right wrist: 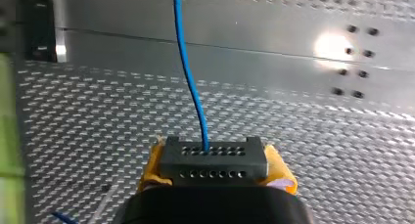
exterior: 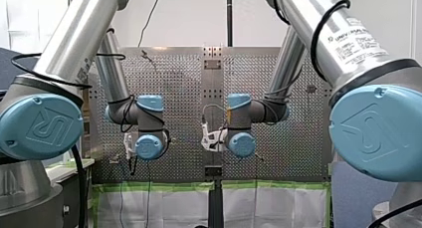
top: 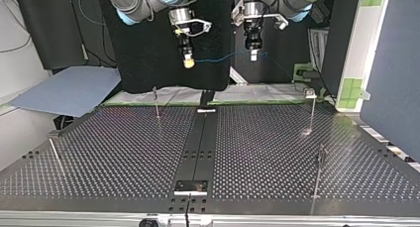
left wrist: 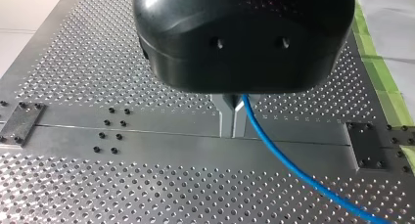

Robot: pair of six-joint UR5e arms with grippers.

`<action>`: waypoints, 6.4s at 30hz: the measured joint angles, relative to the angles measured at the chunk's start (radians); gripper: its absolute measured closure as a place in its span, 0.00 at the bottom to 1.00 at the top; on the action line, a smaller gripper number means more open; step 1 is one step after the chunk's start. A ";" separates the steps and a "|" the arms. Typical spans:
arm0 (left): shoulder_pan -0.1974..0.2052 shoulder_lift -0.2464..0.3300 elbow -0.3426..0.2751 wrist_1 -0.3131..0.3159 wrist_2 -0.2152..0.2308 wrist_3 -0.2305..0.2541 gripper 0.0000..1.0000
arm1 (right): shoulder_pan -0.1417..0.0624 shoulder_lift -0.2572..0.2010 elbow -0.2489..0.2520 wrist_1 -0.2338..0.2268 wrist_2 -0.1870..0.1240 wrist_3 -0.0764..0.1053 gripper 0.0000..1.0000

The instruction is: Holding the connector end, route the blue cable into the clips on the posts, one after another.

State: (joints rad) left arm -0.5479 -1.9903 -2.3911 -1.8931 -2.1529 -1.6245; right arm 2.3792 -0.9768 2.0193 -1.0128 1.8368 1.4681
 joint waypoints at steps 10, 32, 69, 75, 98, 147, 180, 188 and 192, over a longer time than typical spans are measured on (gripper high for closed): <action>0.000 0.000 0.000 0.000 0.000 0.000 1.00 | 0.002 0.027 0.000 0.062 0.001 -0.001 1.00; -0.002 -0.003 -0.003 -0.100 -0.046 0.000 1.00 | 0.002 0.028 0.000 0.065 0.001 -0.001 1.00; 0.042 0.242 -0.001 -0.254 -0.007 -0.019 1.00 | -0.013 -0.167 -0.028 0.172 -0.055 0.067 1.00; 0.054 0.292 -0.001 -0.257 -0.006 -0.013 1.00 | -0.018 -0.187 -0.056 0.192 -0.071 0.094 1.00; 0.097 0.315 0.067 -0.327 0.030 -0.001 1.00 | -0.009 -0.285 -0.179 0.310 -0.189 0.111 1.00; 0.313 0.537 0.331 -0.704 0.108 -0.101 1.00 | 0.023 -0.277 -0.468 0.439 -0.270 0.224 1.00; 0.462 0.554 0.429 -0.772 0.191 -0.158 1.00 | 0.070 -0.164 -0.679 0.511 -0.275 0.246 1.00; 0.485 0.553 0.480 -0.787 0.223 -0.168 1.00 | 0.066 -0.152 -0.709 0.522 -0.276 0.250 1.00; 0.495 0.545 0.491 -0.793 0.236 -0.170 1.00 | 0.064 -0.152 -0.734 0.537 -0.277 0.255 1.00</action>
State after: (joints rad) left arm -0.0530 -1.4455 -1.8996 -2.6862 -1.9170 -1.7942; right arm 2.4432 -1.1287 1.2855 -0.4754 1.5602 1.7226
